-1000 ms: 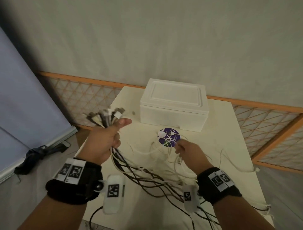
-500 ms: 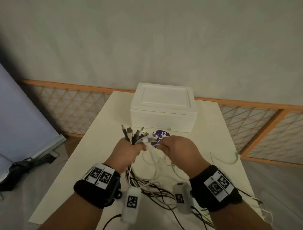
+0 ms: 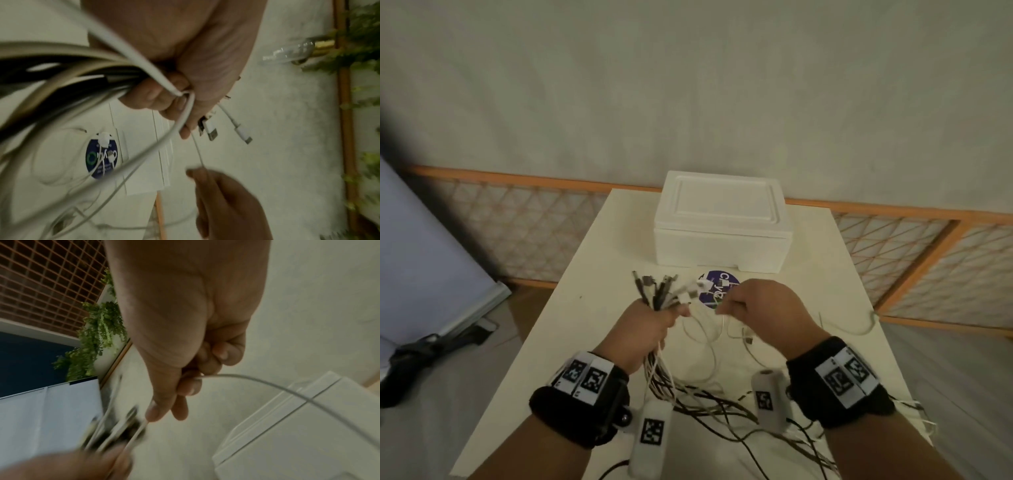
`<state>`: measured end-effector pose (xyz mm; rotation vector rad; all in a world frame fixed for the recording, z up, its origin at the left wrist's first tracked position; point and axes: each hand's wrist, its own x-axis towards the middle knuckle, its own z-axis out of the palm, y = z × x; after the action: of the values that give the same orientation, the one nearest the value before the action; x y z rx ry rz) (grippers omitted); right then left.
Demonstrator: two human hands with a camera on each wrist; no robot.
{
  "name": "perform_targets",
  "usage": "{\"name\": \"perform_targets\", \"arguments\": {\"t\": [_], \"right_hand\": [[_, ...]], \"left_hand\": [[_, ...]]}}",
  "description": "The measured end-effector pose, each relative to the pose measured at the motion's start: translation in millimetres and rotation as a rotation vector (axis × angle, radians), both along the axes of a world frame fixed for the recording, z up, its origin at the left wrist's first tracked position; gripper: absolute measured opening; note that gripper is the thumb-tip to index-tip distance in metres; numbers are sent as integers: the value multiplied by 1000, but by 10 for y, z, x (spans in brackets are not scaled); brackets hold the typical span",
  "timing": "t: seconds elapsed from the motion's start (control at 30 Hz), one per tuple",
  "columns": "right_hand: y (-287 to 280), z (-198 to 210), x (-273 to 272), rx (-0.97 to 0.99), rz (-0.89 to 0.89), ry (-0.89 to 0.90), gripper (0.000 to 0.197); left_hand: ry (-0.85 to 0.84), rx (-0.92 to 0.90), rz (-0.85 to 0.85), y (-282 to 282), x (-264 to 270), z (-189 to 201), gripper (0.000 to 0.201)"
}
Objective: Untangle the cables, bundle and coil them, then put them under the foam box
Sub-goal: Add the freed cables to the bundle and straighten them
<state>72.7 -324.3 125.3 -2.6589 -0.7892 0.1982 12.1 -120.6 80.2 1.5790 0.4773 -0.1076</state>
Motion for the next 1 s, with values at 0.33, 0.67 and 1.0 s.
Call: {"name": "perform_targets", "arguments": {"t": [0.33, 0.67, 1.0], "right_hand": [[-989, -262, 215, -64, -496, -126, 52], [398, -204, -264, 164, 191, -37, 57], [-835, -78, 72, 225, -504, -17, 48]], "left_hand": [[30, -76, 260, 578, -123, -269, 19], [-131, -108, -50, 144, -192, 157, 13], [-41, -319, 204, 641, -370, -55, 23]]}}
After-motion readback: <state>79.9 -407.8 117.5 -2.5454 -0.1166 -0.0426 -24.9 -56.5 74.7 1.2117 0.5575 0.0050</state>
